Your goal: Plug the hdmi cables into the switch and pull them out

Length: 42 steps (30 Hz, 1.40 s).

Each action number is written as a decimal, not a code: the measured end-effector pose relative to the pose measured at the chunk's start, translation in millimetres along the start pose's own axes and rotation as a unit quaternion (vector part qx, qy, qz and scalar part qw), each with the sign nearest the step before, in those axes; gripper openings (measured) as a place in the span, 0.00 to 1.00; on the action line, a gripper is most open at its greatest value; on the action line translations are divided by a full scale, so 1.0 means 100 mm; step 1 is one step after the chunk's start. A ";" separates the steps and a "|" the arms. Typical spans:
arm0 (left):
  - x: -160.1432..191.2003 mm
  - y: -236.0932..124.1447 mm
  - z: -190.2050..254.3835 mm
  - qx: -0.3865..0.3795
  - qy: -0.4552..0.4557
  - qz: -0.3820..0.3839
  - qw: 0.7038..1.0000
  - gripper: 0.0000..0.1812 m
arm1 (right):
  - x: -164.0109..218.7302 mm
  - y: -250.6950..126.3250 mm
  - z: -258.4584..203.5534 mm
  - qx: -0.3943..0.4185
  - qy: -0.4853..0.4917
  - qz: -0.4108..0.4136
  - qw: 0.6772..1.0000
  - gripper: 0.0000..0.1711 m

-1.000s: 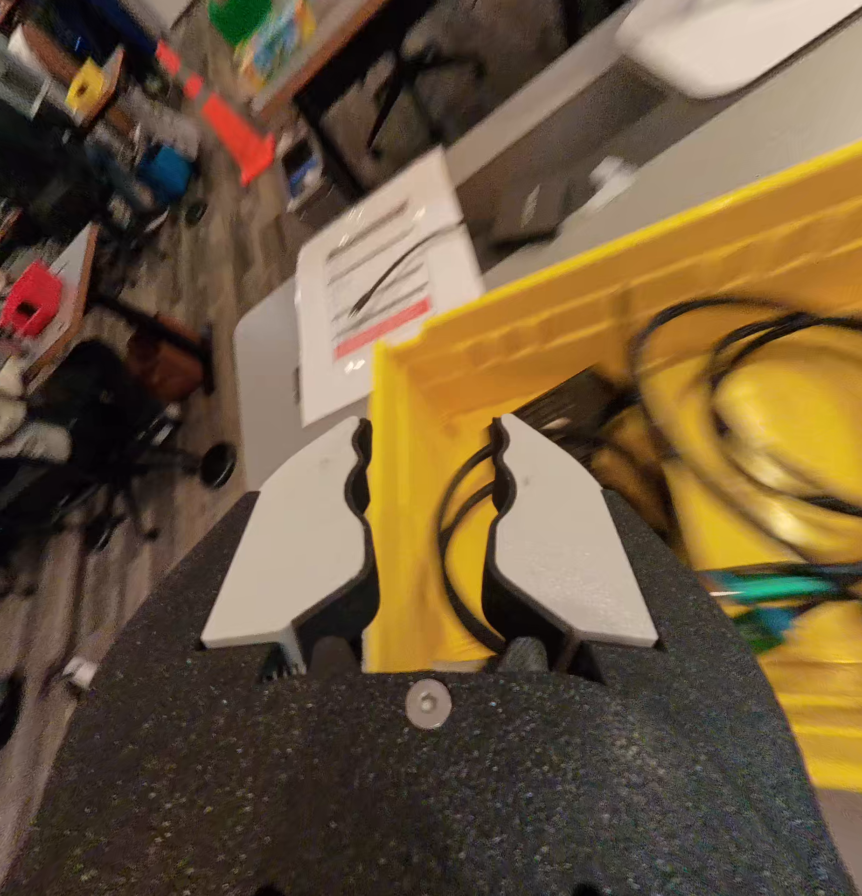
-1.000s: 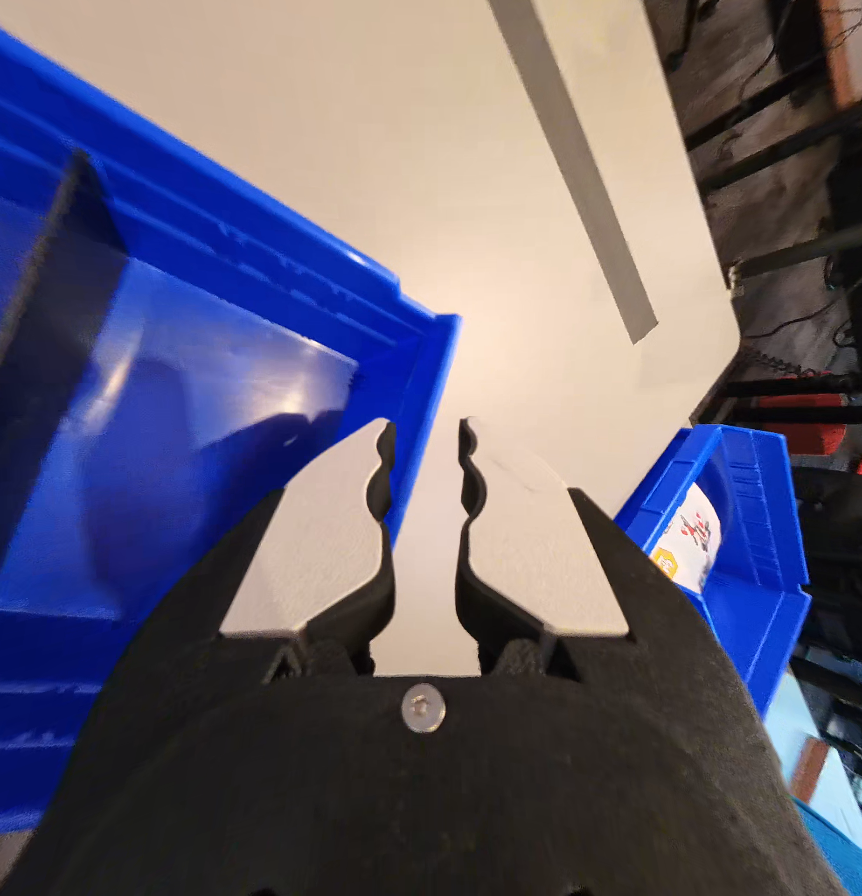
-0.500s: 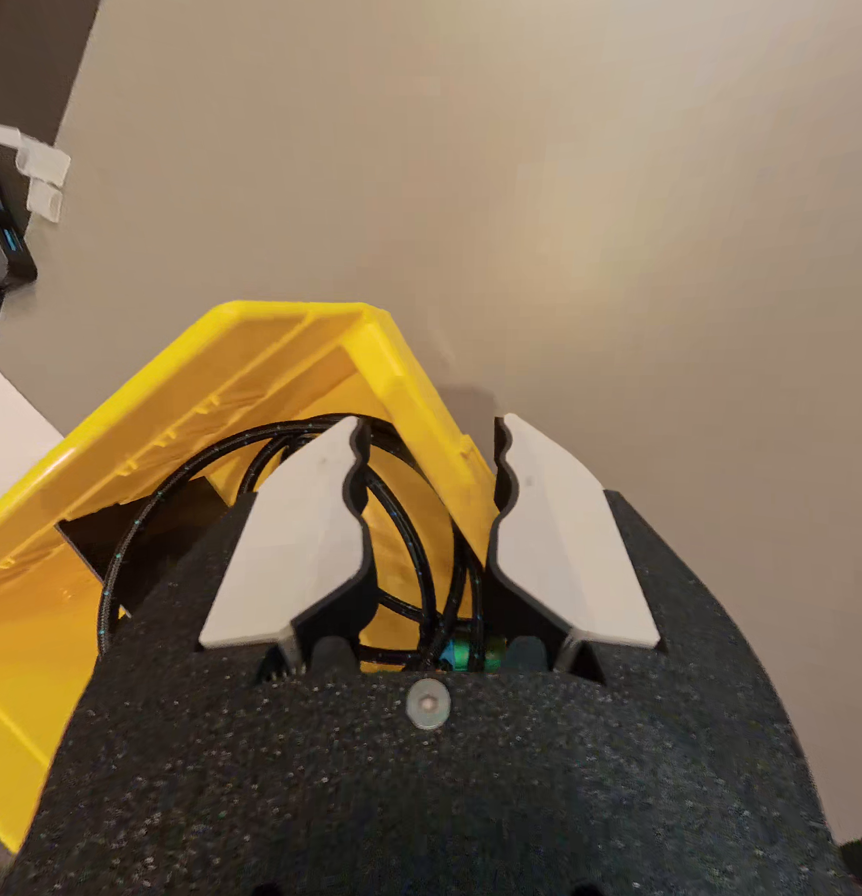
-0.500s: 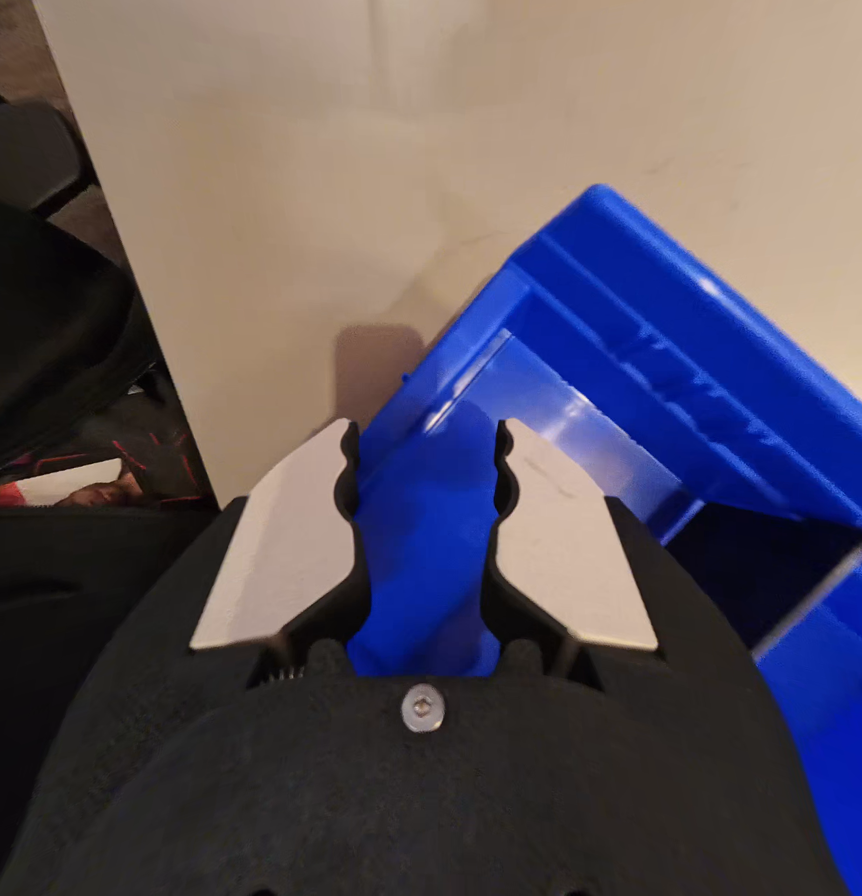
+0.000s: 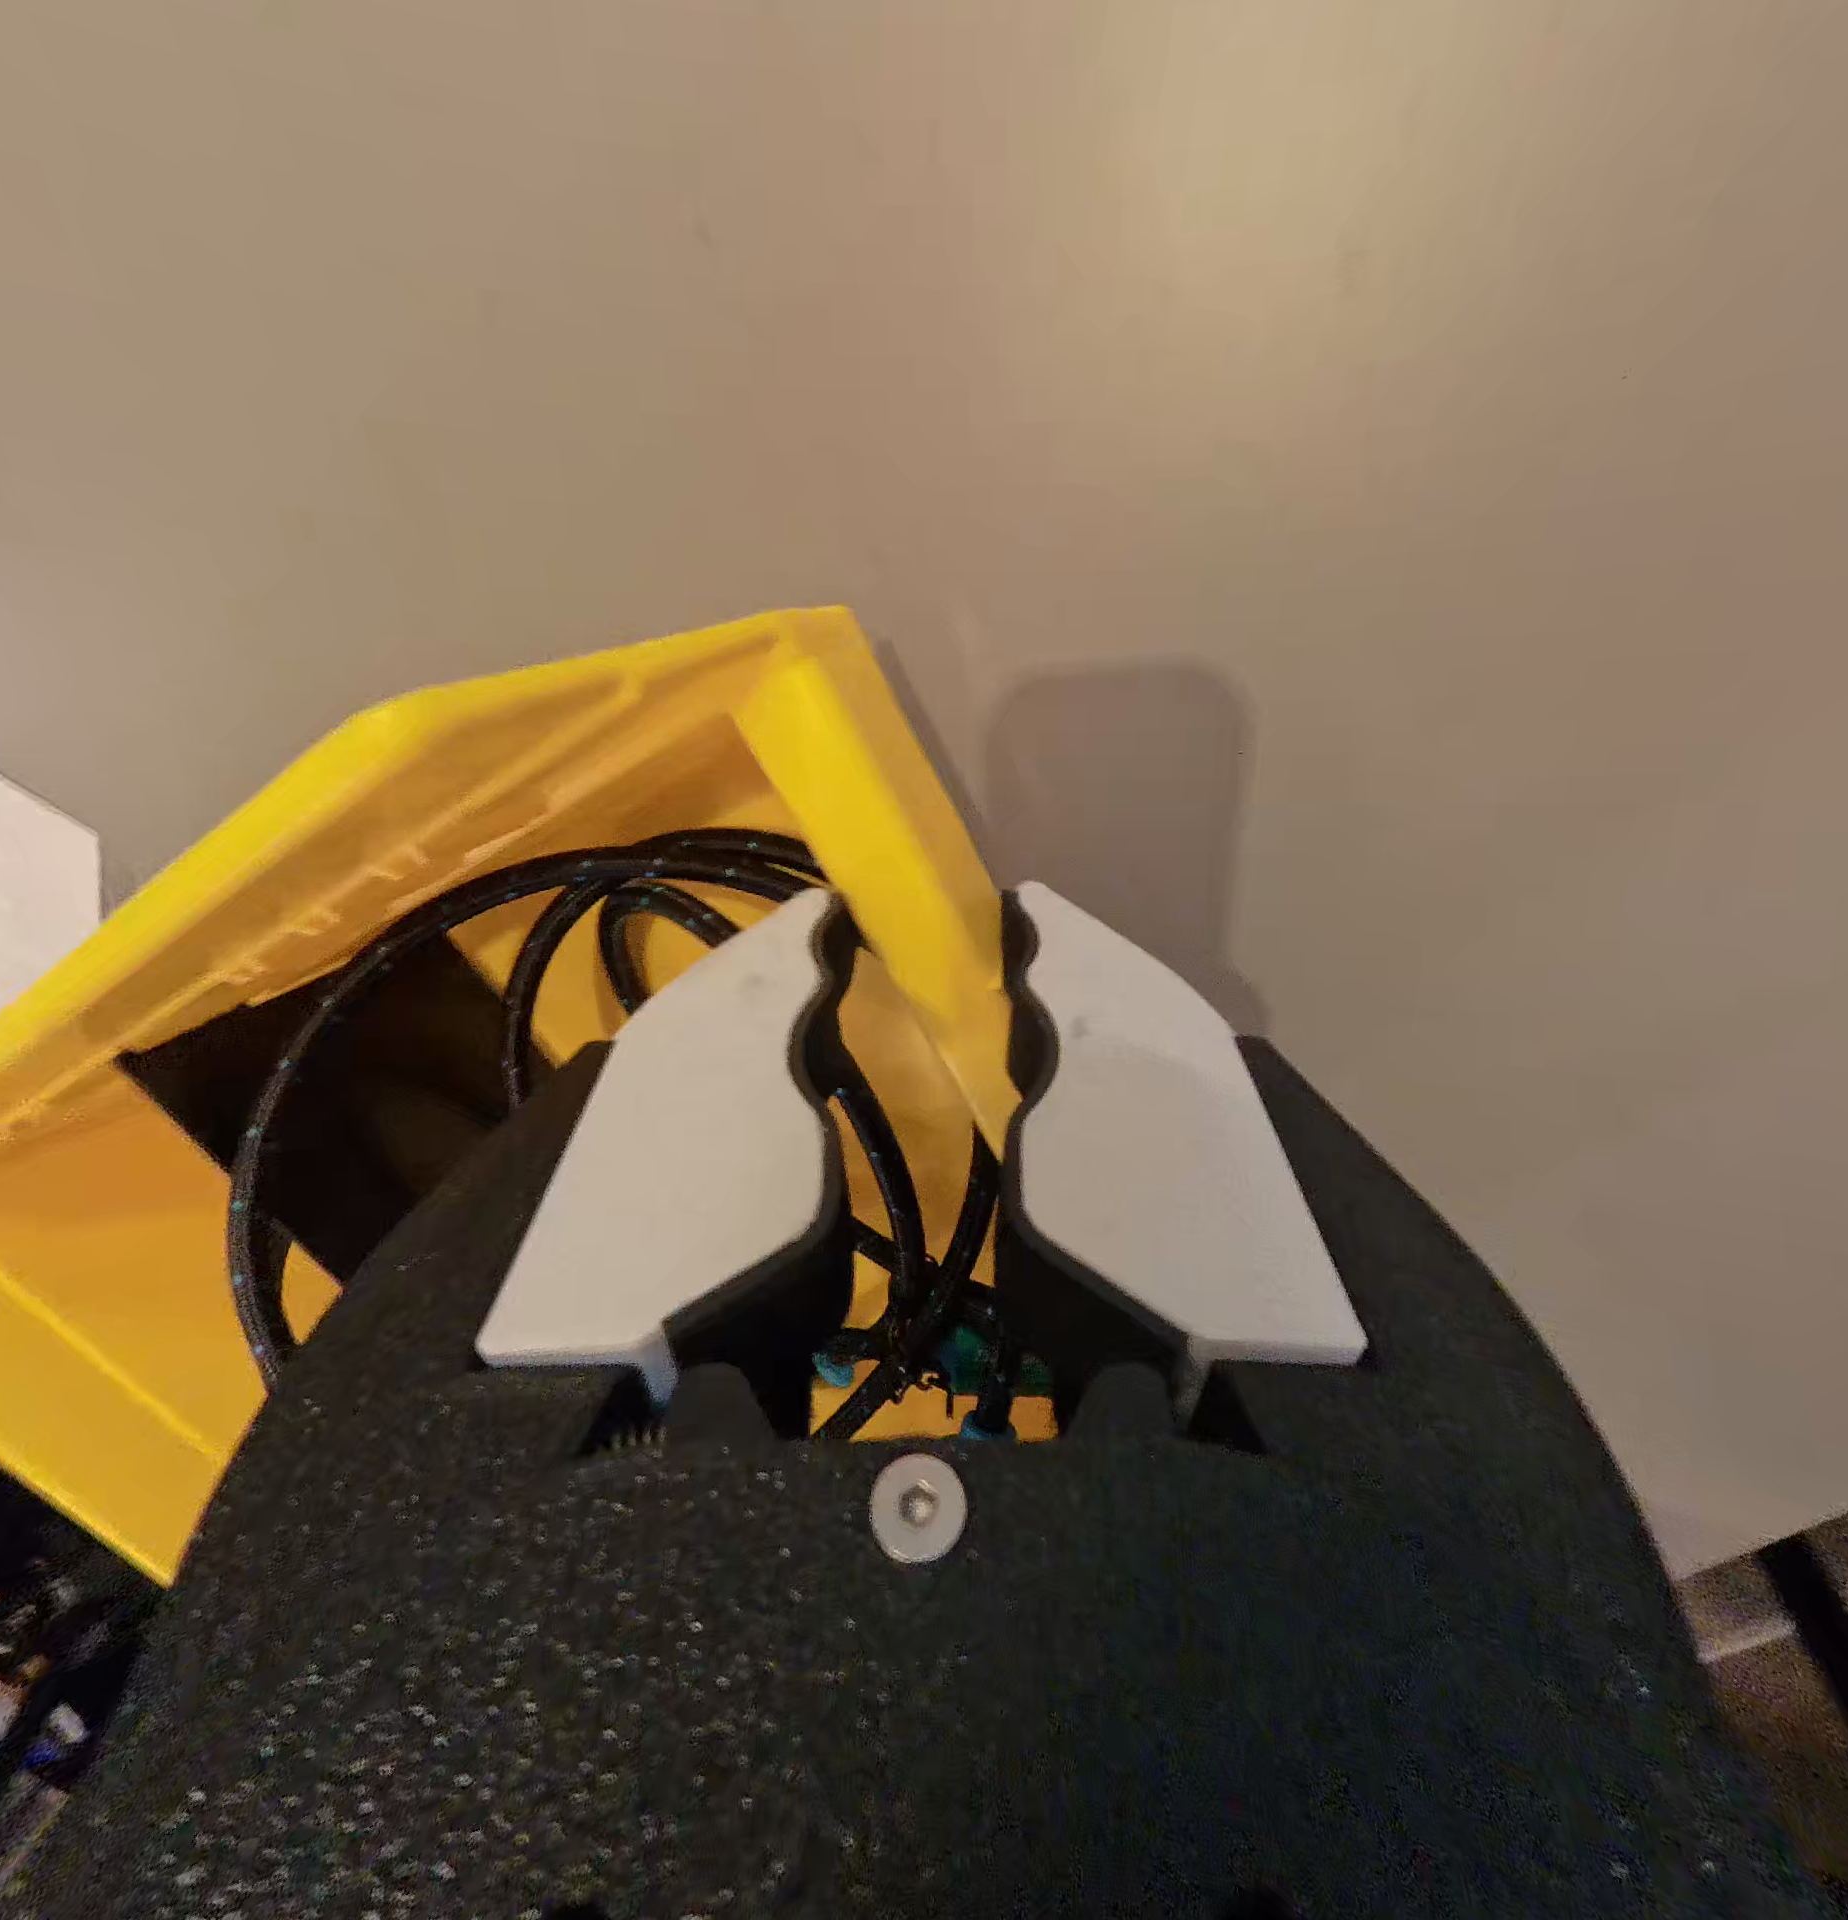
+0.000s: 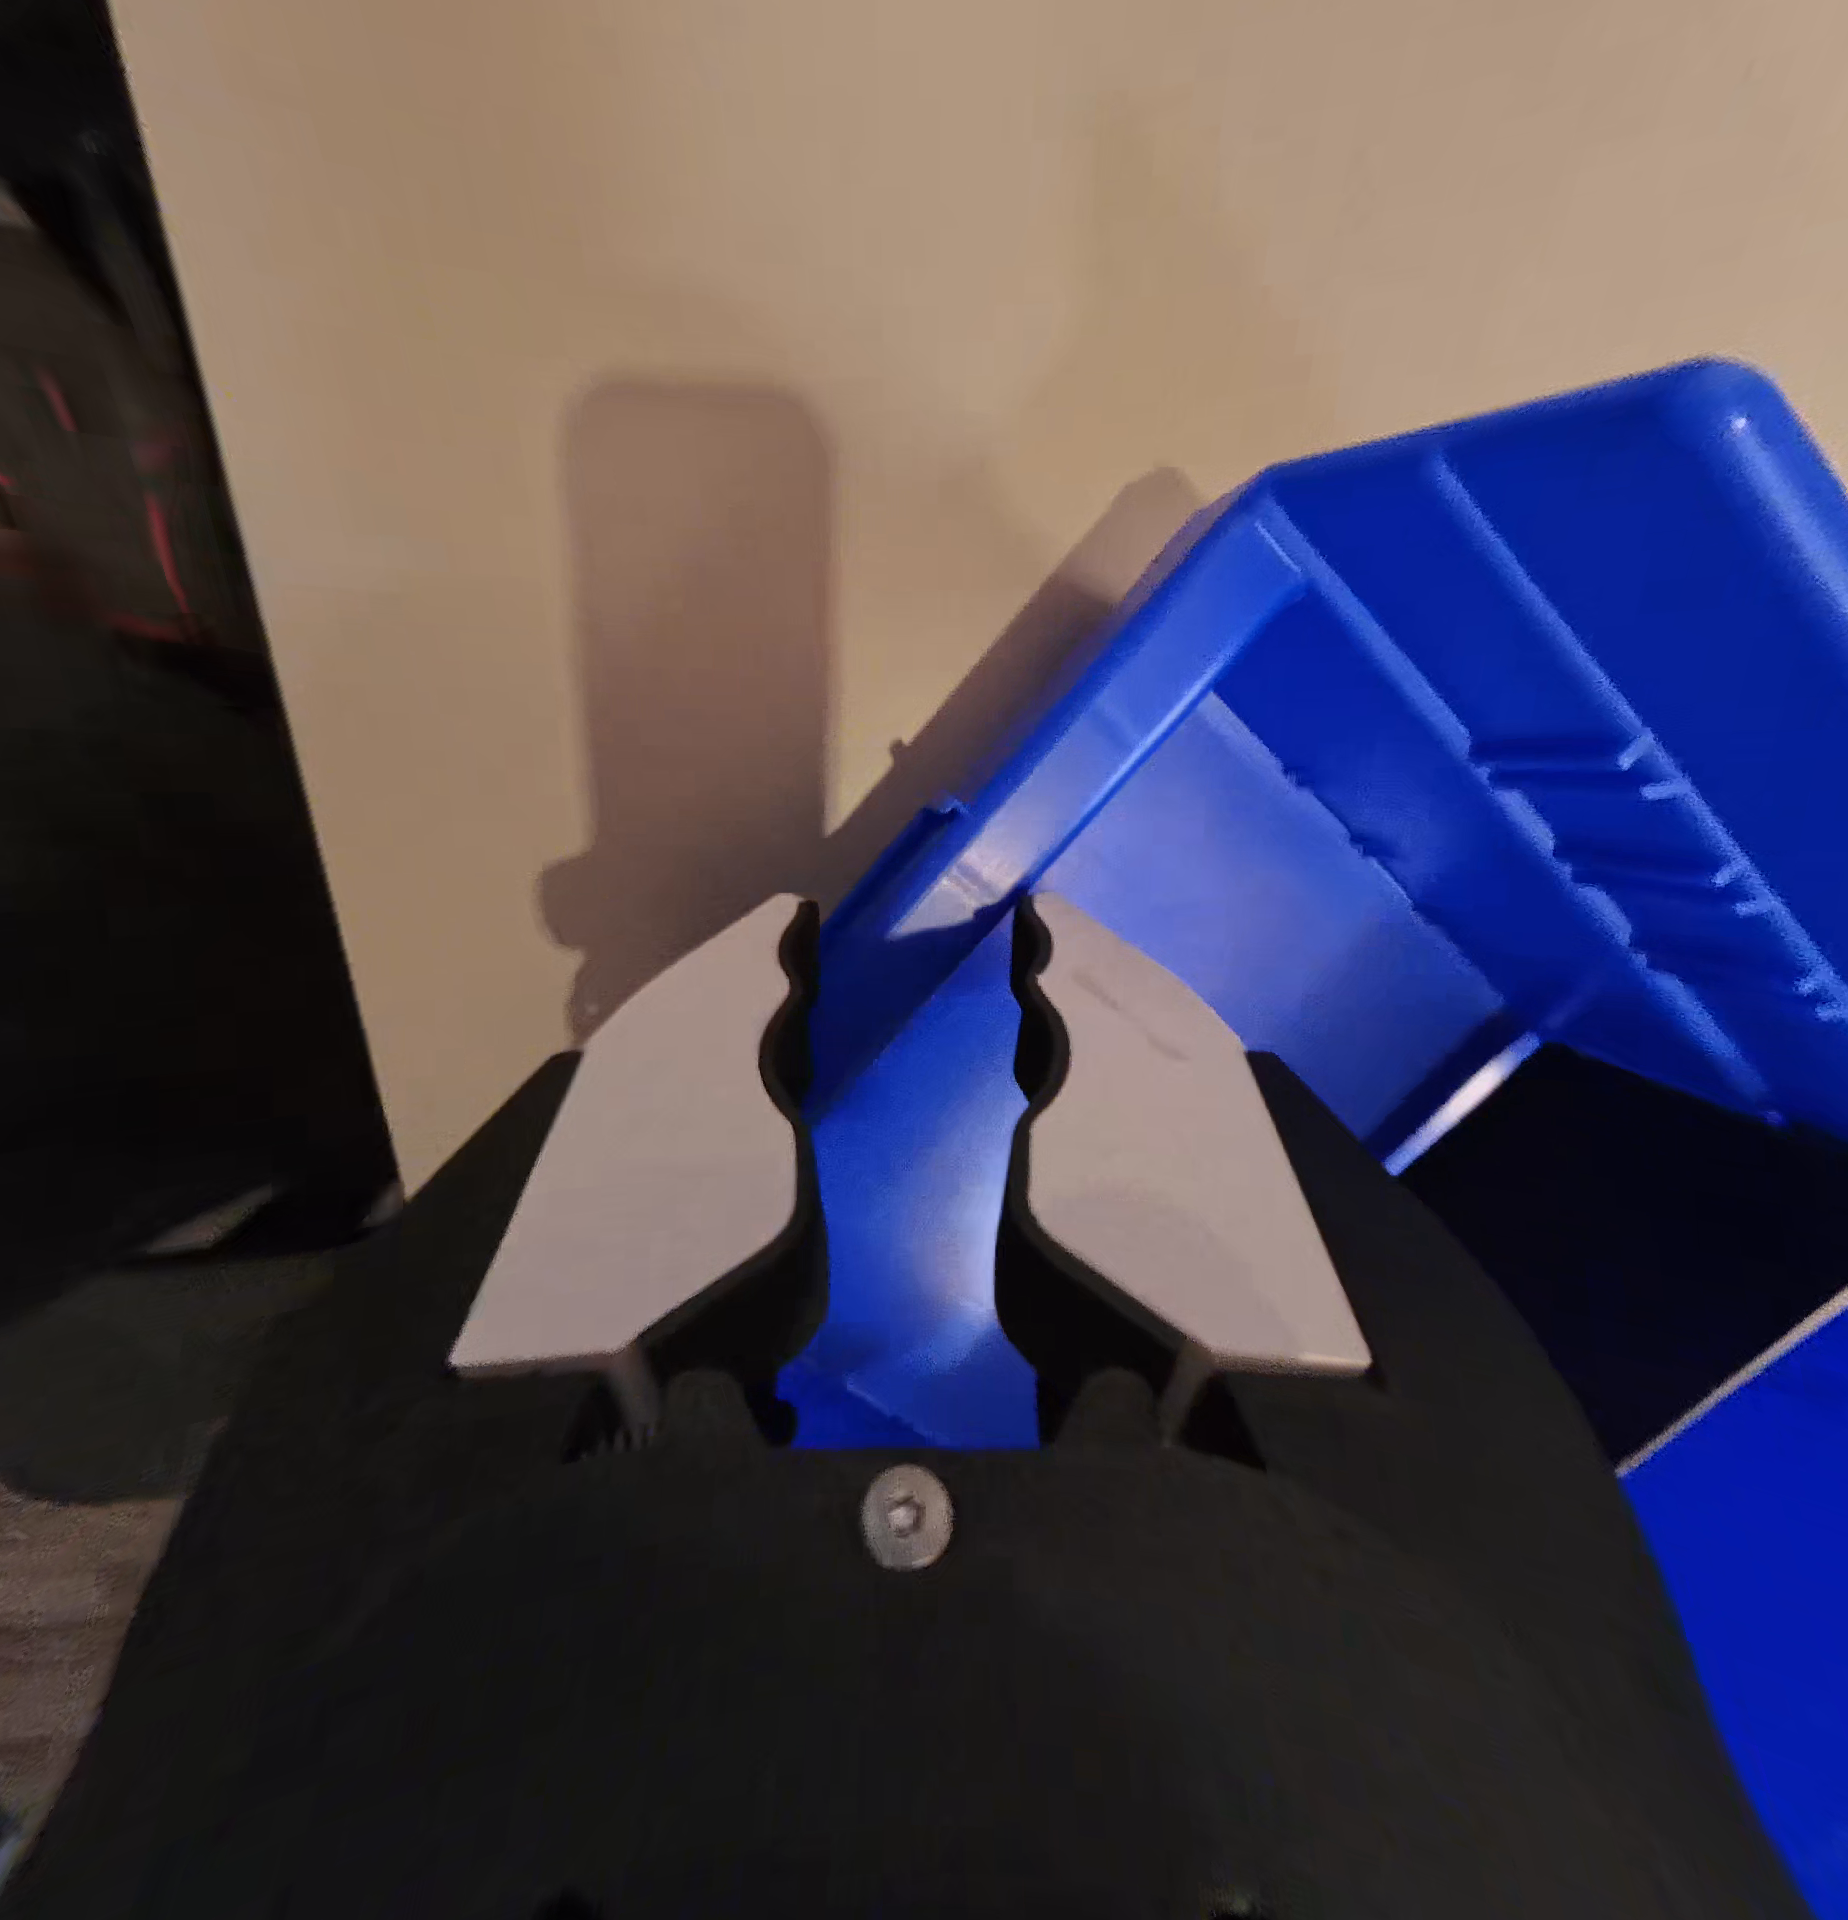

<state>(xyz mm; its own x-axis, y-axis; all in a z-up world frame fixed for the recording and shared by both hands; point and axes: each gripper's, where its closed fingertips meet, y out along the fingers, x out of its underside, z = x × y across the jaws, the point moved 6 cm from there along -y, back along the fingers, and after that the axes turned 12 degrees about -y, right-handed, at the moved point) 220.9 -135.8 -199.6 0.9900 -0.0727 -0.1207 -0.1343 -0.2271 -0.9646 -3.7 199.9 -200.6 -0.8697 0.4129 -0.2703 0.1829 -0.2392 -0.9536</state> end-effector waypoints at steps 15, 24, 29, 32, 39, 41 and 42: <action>1.40 0.06 -0.08 -0.043 0.124 -0.089 0.987 0.18 | 1.08 -0.25 -0.14 0.140 0.039 -0.113 0.983 0.21; 1.74 0.06 -0.24 -0.069 0.194 -0.077 0.976 0.17 | 1.61 -0.36 -0.10 0.135 0.060 -0.160 0.976 0.16; 2.03 0.08 -0.45 -0.123 0.227 -0.095 0.961 0.17 | 1.74 -0.43 -0.08 0.170 0.071 -0.155 0.971 0.20; 2.14 0.09 -0.54 -0.132 0.218 -0.093 0.963 0.16 | 1.73 -0.41 -0.07 0.173 0.064 -0.148 0.971 0.20; 2.32 0.08 -0.57 -0.127 0.150 -0.073 0.978 0.15 | 2.00 -0.46 -0.06 0.176 0.098 -0.154 0.967 0.19; 2.36 0.07 -0.55 -0.130 0.145 -0.061 0.979 0.15 | 2.12 -0.50 -0.09 0.174 0.099 -0.158 0.967 0.19; 2.39 0.06 -0.54 -0.130 0.141 -0.057 0.980 0.15 | 2.17 -0.52 -0.10 0.173 0.096 -0.161 0.967 0.19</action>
<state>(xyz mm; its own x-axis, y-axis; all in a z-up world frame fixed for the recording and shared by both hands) 453.9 -206.7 -221.9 0.9530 -0.2893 0.0899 -0.0652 -0.4858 -0.8716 -197.3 311.2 -211.2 -0.7490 0.6623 -0.0187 -0.2756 -0.3371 -0.9003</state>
